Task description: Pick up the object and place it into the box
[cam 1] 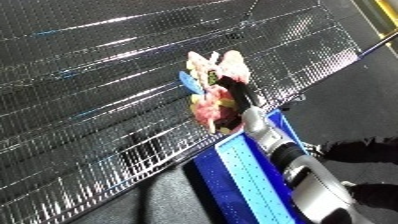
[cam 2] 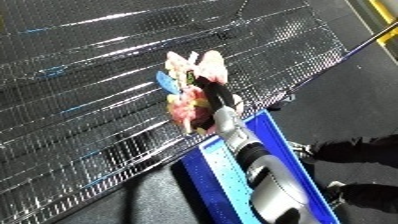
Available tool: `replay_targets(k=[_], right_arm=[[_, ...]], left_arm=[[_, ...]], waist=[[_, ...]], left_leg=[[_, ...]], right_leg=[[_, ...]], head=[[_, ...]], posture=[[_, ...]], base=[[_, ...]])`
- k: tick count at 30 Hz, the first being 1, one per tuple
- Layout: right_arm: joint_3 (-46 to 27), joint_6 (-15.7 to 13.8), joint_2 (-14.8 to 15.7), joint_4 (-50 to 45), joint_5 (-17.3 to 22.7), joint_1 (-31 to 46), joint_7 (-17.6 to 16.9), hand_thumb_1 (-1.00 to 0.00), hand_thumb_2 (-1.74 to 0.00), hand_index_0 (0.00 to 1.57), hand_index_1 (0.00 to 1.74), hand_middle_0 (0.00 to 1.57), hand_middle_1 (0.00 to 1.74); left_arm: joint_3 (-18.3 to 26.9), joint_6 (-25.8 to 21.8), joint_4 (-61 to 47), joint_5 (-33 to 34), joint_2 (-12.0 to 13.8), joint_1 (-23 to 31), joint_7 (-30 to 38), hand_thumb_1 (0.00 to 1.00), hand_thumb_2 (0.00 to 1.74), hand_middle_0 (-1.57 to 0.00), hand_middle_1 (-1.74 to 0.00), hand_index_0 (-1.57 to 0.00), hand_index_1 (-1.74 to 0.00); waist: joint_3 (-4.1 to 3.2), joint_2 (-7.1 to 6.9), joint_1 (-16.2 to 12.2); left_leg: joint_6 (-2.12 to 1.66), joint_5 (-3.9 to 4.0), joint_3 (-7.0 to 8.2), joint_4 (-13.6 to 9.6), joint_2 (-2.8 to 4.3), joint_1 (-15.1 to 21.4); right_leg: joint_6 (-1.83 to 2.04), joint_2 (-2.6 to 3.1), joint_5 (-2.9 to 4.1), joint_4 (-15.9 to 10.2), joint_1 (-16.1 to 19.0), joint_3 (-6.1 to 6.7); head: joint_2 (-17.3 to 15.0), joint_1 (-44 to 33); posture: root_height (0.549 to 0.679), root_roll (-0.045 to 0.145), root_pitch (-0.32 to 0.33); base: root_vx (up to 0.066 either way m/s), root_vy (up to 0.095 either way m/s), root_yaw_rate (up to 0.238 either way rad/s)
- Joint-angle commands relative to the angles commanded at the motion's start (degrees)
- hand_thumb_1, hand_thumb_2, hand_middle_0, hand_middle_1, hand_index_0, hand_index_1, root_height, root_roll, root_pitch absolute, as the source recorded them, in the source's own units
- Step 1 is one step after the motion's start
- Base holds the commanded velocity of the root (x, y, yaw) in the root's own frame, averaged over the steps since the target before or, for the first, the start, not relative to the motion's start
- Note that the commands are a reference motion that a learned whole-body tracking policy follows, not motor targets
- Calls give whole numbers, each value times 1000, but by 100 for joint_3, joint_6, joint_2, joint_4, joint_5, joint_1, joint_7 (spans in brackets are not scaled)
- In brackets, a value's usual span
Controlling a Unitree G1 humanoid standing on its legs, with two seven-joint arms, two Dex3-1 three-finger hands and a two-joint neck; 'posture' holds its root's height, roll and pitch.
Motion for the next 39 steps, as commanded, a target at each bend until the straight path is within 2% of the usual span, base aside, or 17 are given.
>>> replay_targets(k=[7,13,18,26,30,32,39], right_arm=[[-337,-182,-36,-729,247,215,-311,-1000,-1740,1570,1740,1570,1740],[-1413,-470,16,-2652,280,1339,-777,-1000,-1740,1570,1740,1570,1740],[-2502,-653,277,-4111,232,2362,-1153,-1000,-1740,1570,1740,1570,1740],[-3659,-867,663,-5289,165,3299,-1549,-1000,-1740,1570,1740,1570,1740],[-4039,-941,918,-5652,82,3612,-1713,-1000,-1740,1570,1740,1570,1740],[-4204,-1003,1100,-5798,108,3750,-1777,-1000,-1740,1570,1740,1570,1740],[-4666,-1204,1593,-6034,257,4107,-2003,-1000,-1740,1570,1740,1570,1740]], left_arm=[[46,2,36,36,-24,-14,90,1000,1740,-1570,-1740,-1570,-1740],[154,8,70,118,-99,-38,199,1000,1740,-1570,-1740,-1570,-1740],[235,16,63,218,-172,-66,293,1000,1740,-1570,-1740,-1570,-1740],[283,56,-16,305,-243,-73,373,1000,1740,-1570,-1740,-1570,-1740],[309,91,-65,330,-285,-65,386,1000,1740,-1570,-1740,-1570,-1740],[327,105,-79,322,-321,-55,399,1000,1740,-1570,-1740,-1570,-1740],[343,132,-104,355,-382,-9,429,1000,1740,-1570,-1740,-1570,-1740]], waist=[[0,-50,-89],[0,-166,-266],[0,-258,-437],[0,-337,-663],[0,-326,-797],[0,-310,-875],[0,-191,-1172]], left_leg=[[0,-6,23,37,19,-16],[8,-27,76,59,35,-21],[21,-43,118,68,47,-16],[38,-93,216,78,74,69],[50,-121,269,93,71,120],[56,-137,295,96,70,151],[76,-190,418,80,53,289]], right_leg=[[6,-2,-14,42,-38,15],[24,-11,-27,56,-65,36],[40,-18,-10,57,-96,63],[57,-29,13,32,-76,117],[48,-31,5,23,-39,150],[43,-33,-4,24,-25,169],[28,-38,-40,26,4,259]], head=[[76,-154],[194,-405],[310,-556],[485,-680],[498,-724],[629,-749],[662,-839]], posture=[[648,95,19],[648,96,22],[647,97,24],[648,99,23],[648,101,20],[648,102,18],[649,107,16]], base=[[3,3,-26],[-2,7,-38],[-7,10,-50],[-13,19,-68],[-7,27,-77],[3,27,-80],[5,33,-105]])
